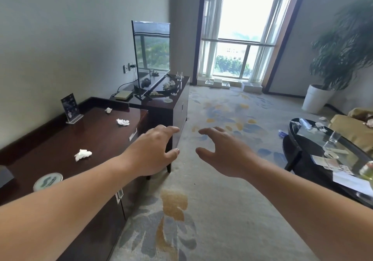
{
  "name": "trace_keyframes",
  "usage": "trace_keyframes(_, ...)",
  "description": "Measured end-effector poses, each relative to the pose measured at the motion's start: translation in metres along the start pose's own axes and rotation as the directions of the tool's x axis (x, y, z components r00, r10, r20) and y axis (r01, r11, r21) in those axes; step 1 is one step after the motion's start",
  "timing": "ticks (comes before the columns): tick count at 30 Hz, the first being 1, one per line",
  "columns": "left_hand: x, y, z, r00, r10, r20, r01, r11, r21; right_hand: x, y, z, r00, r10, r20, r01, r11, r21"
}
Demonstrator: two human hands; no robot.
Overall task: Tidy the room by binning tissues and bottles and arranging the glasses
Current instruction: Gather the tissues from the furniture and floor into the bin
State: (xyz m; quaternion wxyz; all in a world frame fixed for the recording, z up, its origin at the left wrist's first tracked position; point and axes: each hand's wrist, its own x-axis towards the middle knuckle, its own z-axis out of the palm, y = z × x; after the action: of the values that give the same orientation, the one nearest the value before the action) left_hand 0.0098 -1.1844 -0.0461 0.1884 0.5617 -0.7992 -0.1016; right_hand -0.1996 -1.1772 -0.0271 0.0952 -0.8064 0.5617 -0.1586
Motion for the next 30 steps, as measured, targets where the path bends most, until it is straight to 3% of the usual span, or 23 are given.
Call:
trace_keyframes(9, 0.123, -0.064, 0.024, 0.985, -0.167, -0.044, 0.168, 0.986, 0.019, 0.158, 0.066, 0.025, 0.991, -0.116, 0.065, 0.113, 0.992, 0.049)
trace_keyframes(17, 0.207, -0.113, 0.037, 0.918, -0.385, -0.099, 0.387, 0.922, -0.001, 0.3, 0.111, 0.034, 0.96, -0.241, 0.141, 0.225, 0.967, 0.123)
trace_keyframes(30, 0.263, -0.264, -0.002, 0.791, -0.576, -0.206, 0.586, 0.81, -0.017, 0.477, 0.042, 0.106, 0.853, -0.455, 0.255, 0.43, 0.89, 0.151)
